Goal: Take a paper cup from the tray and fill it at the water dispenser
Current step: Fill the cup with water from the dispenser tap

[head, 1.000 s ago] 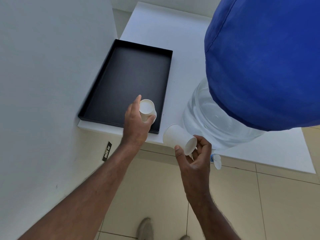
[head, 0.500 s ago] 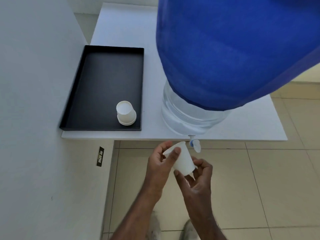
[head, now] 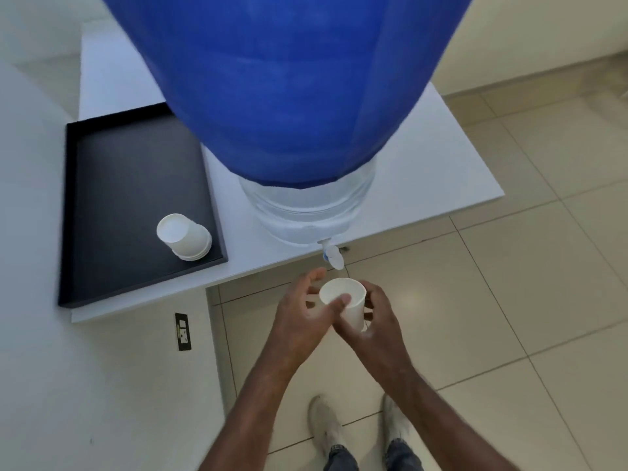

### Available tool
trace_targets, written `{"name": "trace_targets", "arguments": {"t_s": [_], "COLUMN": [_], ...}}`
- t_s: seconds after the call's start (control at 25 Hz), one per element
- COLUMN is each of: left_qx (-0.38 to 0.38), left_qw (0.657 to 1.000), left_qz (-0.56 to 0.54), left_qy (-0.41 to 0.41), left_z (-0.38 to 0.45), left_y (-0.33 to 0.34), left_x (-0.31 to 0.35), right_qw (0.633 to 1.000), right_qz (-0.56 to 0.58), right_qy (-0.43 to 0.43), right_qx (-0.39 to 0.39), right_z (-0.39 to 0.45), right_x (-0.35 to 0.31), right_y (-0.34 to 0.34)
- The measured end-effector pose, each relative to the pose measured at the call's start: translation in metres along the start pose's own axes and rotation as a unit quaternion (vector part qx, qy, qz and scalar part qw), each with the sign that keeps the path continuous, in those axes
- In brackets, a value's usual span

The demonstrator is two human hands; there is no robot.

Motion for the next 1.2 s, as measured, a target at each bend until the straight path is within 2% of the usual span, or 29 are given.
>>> {"name": "trace_targets", "arguments": {"t_s": [0.16, 0.28, 0.44, 0.64, 0.76, 0.88, 1.2], "left_qx": [0.076, 0.051, 0.045, 0.078, 0.086, 0.11, 0.109], "left_qw": [0.988, 0.959, 0.934, 0.939, 0.966, 0.977, 0.983], "left_qz": [0.114, 0.24, 0.31, 0.287, 0.202, 0.146, 0.114], "left_qy": [0.073, 0.145, 0.17, 0.174, 0.137, 0.113, 0.096], "left_z": [0.02, 0.037, 0.051, 0.053, 0.058, 0.062, 0.066], "left_y": [-0.008, 0.008, 0.019, 0.009, -0.004, -0.013, -0.017], "left_x": [0.022, 0.038, 0.043, 0.048, 0.045, 0.043, 0.038], "right_qw": [0.998, 0.996, 0.998, 0.999, 0.999, 0.999, 0.999], "right_qz": [-0.013, -0.042, -0.047, -0.034, -0.021, -0.014, -0.022], "right_qy": [0.042, 0.082, 0.047, -0.007, -0.023, -0.03, -0.046], "right_qx": [0.041, 0.013, -0.015, -0.007, -0.01, -0.01, -0.013], "right_z": [0.025, 0.052, 0.082, 0.095, 0.096, 0.094, 0.095], "right_x": [0.027, 0.044, 0.038, 0.022, 0.021, 0.023, 0.028], "right_y": [-0.012, -0.001, 0.015, 0.019, 0.02, 0.022, 0.029]}}
Point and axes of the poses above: each hand's wrist, its own z-axis towards the middle knuckle, its own y-axis out of the palm, x = y × z, the point moved 9 cm from there along z, towards the middle knuckle, and after that the axes turned 3 degrees about -x, right-handed, at the moved point
